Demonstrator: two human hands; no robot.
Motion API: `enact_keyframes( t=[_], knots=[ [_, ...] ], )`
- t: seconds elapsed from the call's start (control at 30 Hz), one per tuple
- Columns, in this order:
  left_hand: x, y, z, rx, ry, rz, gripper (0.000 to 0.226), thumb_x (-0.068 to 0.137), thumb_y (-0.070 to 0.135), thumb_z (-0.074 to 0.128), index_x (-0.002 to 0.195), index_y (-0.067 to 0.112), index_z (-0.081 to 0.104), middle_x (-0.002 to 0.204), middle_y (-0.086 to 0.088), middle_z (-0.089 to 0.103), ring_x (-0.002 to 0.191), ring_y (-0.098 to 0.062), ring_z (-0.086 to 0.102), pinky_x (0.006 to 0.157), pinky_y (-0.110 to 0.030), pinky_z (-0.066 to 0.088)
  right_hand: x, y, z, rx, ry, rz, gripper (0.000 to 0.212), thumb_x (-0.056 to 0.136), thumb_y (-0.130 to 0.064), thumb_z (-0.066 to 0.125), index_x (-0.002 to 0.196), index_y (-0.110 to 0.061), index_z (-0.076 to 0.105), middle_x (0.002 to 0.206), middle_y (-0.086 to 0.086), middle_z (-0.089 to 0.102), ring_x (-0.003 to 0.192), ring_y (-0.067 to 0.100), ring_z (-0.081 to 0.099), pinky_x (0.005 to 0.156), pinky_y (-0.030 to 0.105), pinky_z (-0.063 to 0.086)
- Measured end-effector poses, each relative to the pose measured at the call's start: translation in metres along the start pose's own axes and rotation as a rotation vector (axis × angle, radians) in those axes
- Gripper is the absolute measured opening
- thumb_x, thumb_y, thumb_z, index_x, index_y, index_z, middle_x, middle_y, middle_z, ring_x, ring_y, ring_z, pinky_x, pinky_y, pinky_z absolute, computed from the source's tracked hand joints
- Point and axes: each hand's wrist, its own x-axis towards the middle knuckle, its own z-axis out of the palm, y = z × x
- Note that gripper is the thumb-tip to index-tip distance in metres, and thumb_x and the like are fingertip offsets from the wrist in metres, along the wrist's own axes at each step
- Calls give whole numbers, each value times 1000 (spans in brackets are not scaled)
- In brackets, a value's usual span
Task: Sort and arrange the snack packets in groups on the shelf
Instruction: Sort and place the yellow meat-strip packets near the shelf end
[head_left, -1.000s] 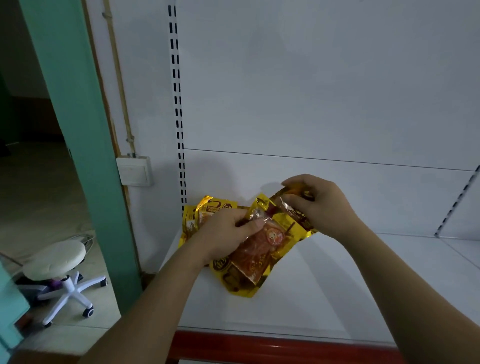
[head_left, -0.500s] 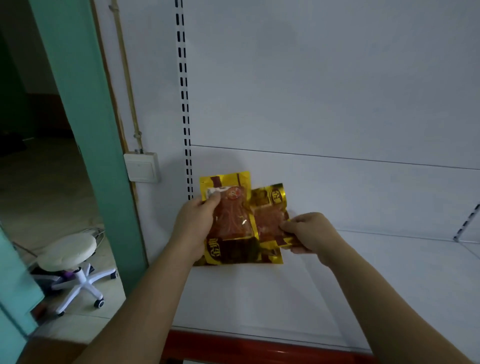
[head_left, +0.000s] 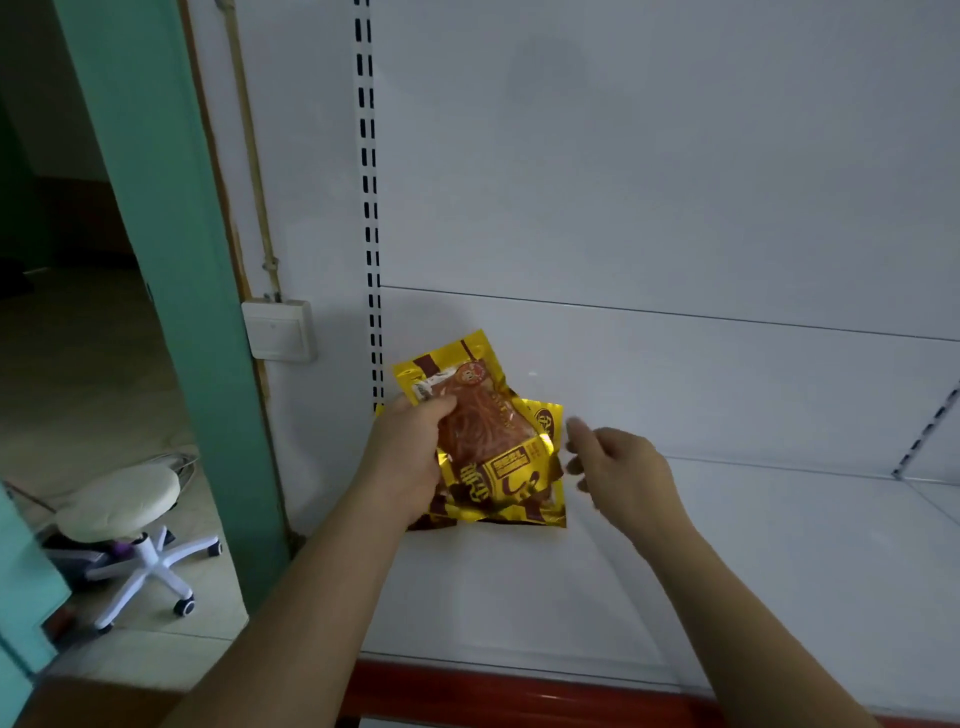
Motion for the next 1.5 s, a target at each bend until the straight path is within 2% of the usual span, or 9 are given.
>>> enact_keyframes(
  t=[0.13, 0.4, 0.53, 0.77, 0.9, 1.0, 1.1, 1.3, 1.5],
  knots=[
    [-8, -11, 20, -54, -51, -19, 22, 99, 5, 61, 119, 8, 69, 114, -12, 76, 102, -26, 74, 85, -42, 60, -28, -15, -1, 475, -303, 85, 37, 90, -45, 69, 95, -9, 74, 88, 9, 77, 82, 21, 75, 72, 38, 63],
    [-8, -3, 8, -2, -205, 21, 9, 99, 19, 65, 101, 11, 67, 96, -9, 75, 84, -24, 74, 75, -39, 58, 1, 9, -42, 522, 50, 18, 25, 88, -3, 68, 107, -19, 66, 95, 8, 73, 88, 28, 72, 79, 47, 61],
    [-10, 9, 1, 303, -283, 101, 37, 77, 53, 79, 103, 28, 74, 109, 0, 76, 102, -24, 71, 86, -48, 56, 16, -5, -57, 75, -112, -250, 31, 94, -7, 59, 109, -33, 64, 97, -10, 69, 91, 8, 65, 68, 19, 50],
    [-20, 15, 10, 842, -429, 241, 21, 89, 44, 77, 99, 25, 78, 90, 5, 80, 85, -14, 75, 76, -31, 57, 36, -40, -46, -102, -54, -436, 44, 90, -21, 69, 128, -38, 58, 99, -12, 68, 91, 9, 63, 66, 6, 43],
    [-12, 6, 13, 677, -214, 260, 23, 93, 44, 72, 88, 21, 76, 86, -1, 79, 85, -26, 75, 87, -49, 60, 30, -33, -37, 20, 169, -274, 67, 87, -51, 70, 143, -24, 45, 113, -9, 62, 103, 10, 59, 92, 26, 48],
    [-9, 2, 17, 647, -168, 268, 18, 96, 39, 70, 94, 22, 76, 87, 3, 79, 86, -16, 75, 86, -41, 60, 14, -23, -19, 225, -194, 40, 56, 82, -63, 68, 105, -12, 70, 90, 4, 74, 82, 18, 70, 82, 44, 61],
    [-12, -1, 24, 722, -145, 260, 42, 101, 49, 58, 89, 10, 70, 82, -2, 72, 80, -21, 68, 80, -37, 55, 10, -18, -4, 276, -155, 14, 44, 92, -40, 69, 66, -5, 60, 60, 7, 63, 52, 16, 62, 61, 37, 56],
    [-1, 3, -7, 780, 41, 305, 35, 106, 23, 49, 83, 5, 68, 67, -9, 73, 58, -27, 71, 57, -40, 59, 31, -2, 2, 80, -27, 18, 44, 93, -35, 66, 75, 5, 59, 72, 23, 66, 60, 28, 58, 64, 48, 55],
    [5, -13, -32, 1439, 189, 378, 42, 98, 53, 55, 122, 19, 60, 116, -7, 60, 102, -26, 61, 84, -39, 55, 23, 9, 27, -292, -62, -22, 37, 95, -31, 59, 66, -9, 58, 60, 4, 58, 57, 15, 52, 48, 24, 35]
  ],
)
